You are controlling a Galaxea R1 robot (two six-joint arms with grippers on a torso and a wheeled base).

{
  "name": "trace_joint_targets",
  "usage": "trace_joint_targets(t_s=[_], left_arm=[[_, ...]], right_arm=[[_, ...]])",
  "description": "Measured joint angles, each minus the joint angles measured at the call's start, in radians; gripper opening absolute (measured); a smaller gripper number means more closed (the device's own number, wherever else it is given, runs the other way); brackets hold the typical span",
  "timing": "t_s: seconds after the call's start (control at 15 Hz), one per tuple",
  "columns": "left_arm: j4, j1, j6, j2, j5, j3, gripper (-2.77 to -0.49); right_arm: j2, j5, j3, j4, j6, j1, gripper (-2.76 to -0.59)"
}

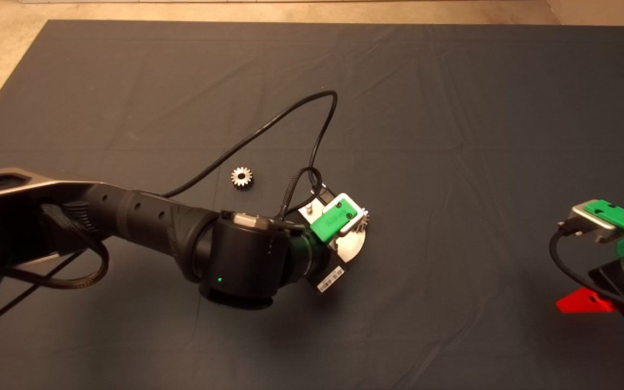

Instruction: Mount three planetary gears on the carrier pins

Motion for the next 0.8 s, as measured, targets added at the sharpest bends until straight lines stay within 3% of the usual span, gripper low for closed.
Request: trace_joint_targets(t_s=[0.33, 0.53, 0.8], left_arm=[[-0.009, -0.011, 0.002, 0.002, 0.001, -0.006, -2.48], [-0.020, -0.011, 0.003, 0.002, 0.000, -0.007, -2.48], [-0.030, -0.011, 0.006, -0.005, 0.000, -0.007, -2.48]], right_arm=[[0.000, 0.000, 0.000, 0.004, -0.001, 0.002, -1.33], [0.000, -0.001, 0.000, 0.007, -0.001, 0.026, -1.33], [0.000, 0.000, 0.000, 0.010, -0.003, 0.033, -1.33]])
